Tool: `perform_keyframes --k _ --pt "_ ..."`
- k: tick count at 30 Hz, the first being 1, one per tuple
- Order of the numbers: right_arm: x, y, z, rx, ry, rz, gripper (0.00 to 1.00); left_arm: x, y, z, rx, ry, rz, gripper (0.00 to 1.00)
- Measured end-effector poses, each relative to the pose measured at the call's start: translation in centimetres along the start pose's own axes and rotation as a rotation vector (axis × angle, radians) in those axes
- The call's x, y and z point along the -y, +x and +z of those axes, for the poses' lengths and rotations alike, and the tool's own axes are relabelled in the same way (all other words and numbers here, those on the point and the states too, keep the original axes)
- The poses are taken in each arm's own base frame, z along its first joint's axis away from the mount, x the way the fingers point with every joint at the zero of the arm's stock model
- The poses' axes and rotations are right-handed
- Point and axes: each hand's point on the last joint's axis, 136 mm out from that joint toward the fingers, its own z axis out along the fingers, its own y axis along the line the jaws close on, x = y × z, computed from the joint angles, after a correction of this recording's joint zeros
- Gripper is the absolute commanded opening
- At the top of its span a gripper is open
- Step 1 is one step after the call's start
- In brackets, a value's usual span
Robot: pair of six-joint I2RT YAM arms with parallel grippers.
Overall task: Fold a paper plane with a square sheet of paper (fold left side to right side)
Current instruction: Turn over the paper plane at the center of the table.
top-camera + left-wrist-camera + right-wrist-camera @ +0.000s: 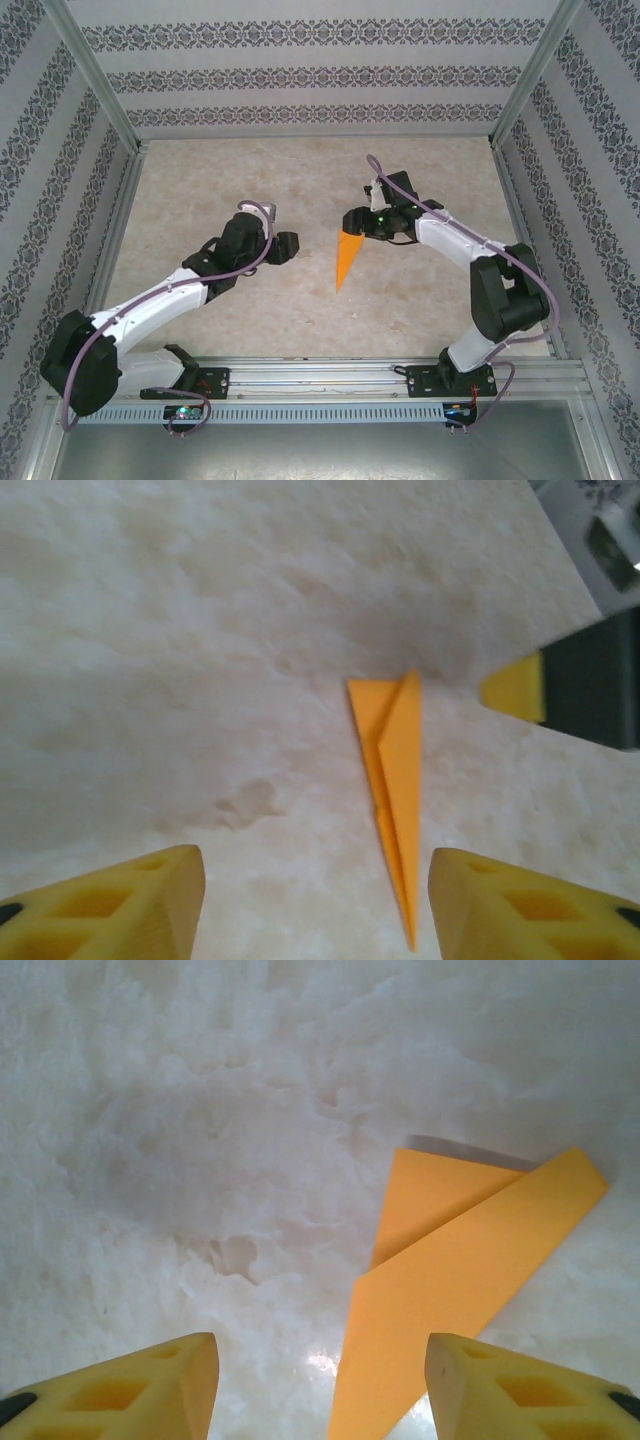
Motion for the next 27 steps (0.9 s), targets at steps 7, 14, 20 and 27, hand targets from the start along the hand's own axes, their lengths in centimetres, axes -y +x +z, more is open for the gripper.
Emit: perform_keyframes --k 7,14,20,27 --pt "0.1 0.9 -2.5 0.032 0.147 -0.102 0.77 -2.4 -1.6 -2.3 0.119 -0.1 0.038 0.94" --pt "2.1 1.8 -4.6 0.057 0.308 -0.126 0.97 -5.0 -1.3 -4.2 0.196 -0.176 0.051 1.0" --pt "3.4 2.6 -5.7 0.09 0.416 -0.081 0.98 -5.3 -1.6 -4.8 0.224 -0.187 0.069 1.0" --pt "2.2 4.1 -4.7 0.038 0.505 -0.099 0.98 -5.5 -1.2 -5.1 0.236 -0.181 0.069 1.0"
